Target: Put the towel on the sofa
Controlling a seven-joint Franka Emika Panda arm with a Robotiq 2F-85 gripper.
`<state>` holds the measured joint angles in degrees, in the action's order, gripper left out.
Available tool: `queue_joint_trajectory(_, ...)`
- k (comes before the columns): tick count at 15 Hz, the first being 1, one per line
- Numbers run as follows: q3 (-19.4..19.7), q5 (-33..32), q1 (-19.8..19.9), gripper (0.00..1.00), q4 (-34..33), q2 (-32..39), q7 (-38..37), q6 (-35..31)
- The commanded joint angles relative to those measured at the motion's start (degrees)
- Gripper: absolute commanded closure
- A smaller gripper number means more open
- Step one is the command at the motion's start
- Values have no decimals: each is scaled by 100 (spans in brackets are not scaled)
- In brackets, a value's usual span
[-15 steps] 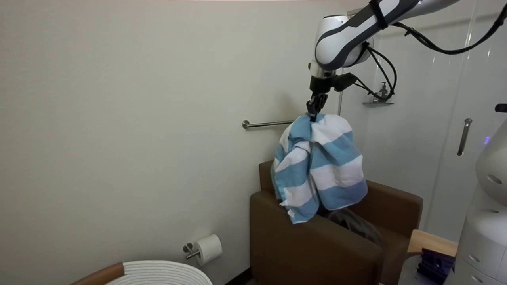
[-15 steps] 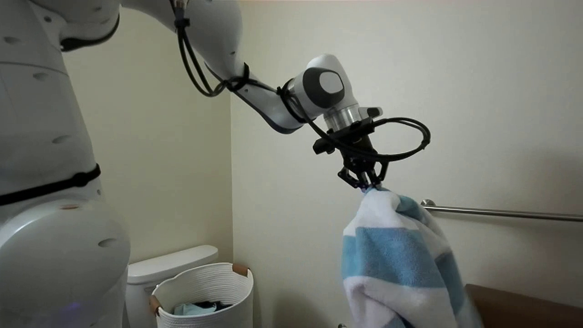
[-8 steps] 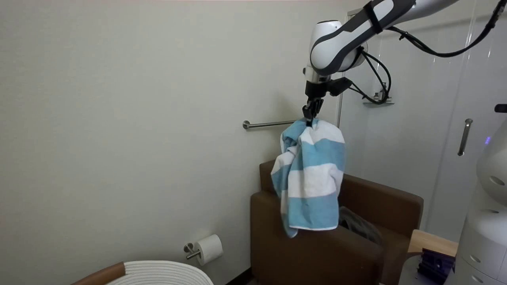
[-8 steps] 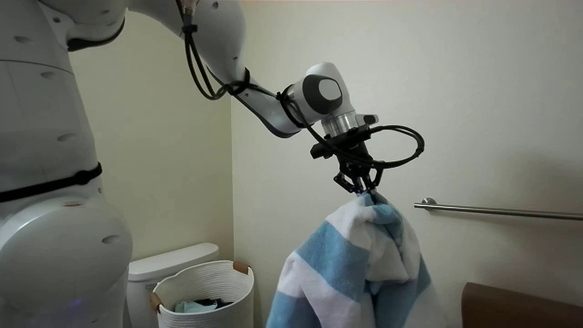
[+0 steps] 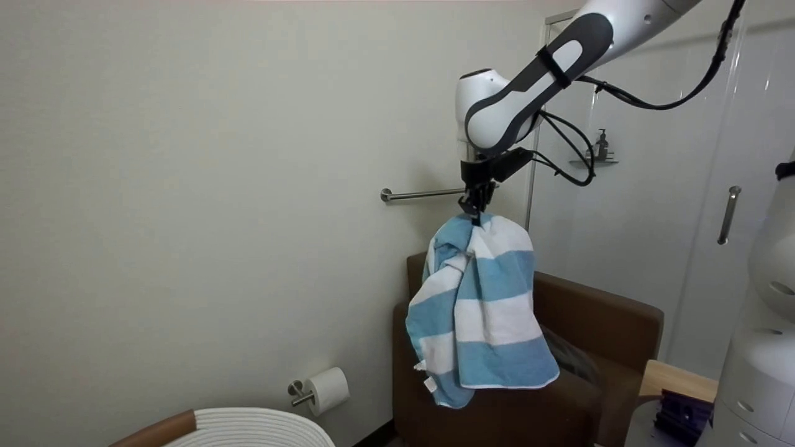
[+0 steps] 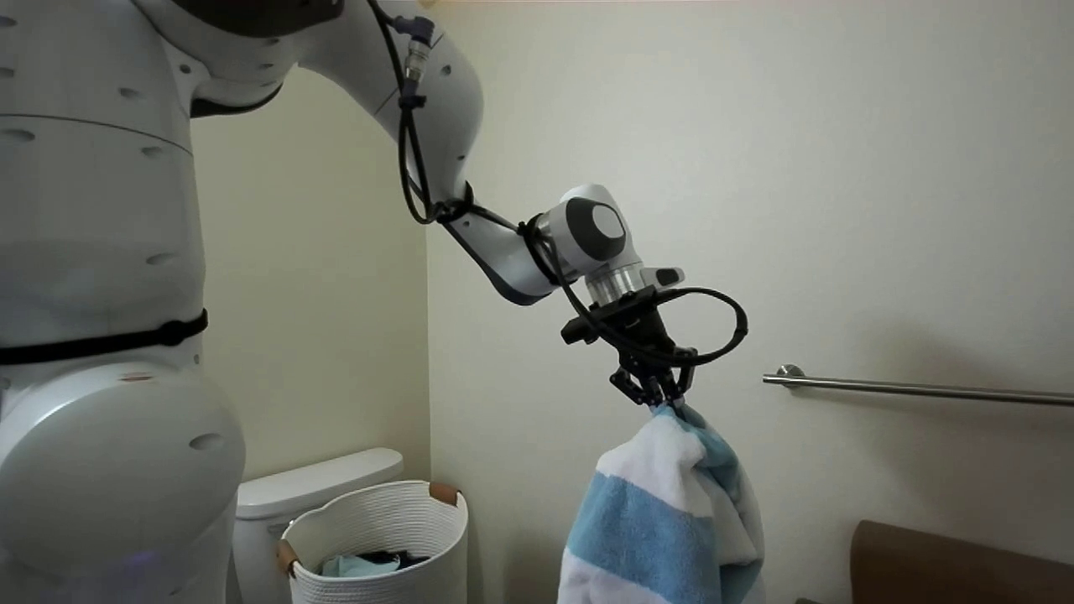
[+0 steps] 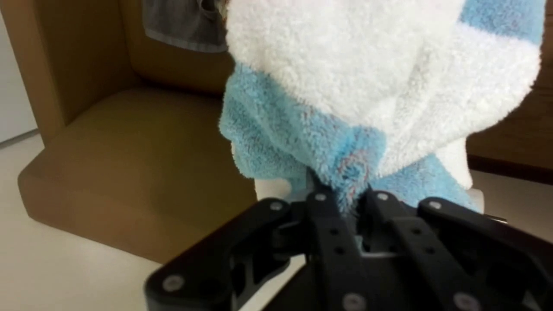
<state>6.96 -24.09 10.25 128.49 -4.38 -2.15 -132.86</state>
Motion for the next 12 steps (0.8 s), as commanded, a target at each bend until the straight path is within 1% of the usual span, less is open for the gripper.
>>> queue_joint_trajectory(1, 171, -416, 130, 91, -622, 473, -844, 237)
queue_joint_trajectory(4, 503, -767, 253, 91, -1039, 719, -1348, 319)
queue_joint_trajectory(6, 771, -868, 378, 91, -1420, 937, -1519, 398)
queue_joint_trajectory(9, 1138, -641, 593, 91, -2112, 1427, -1661, 457)
queue_joint_trajectory(12, 1481, -612, 756, 91, -2874, 2050, -2028, 302)
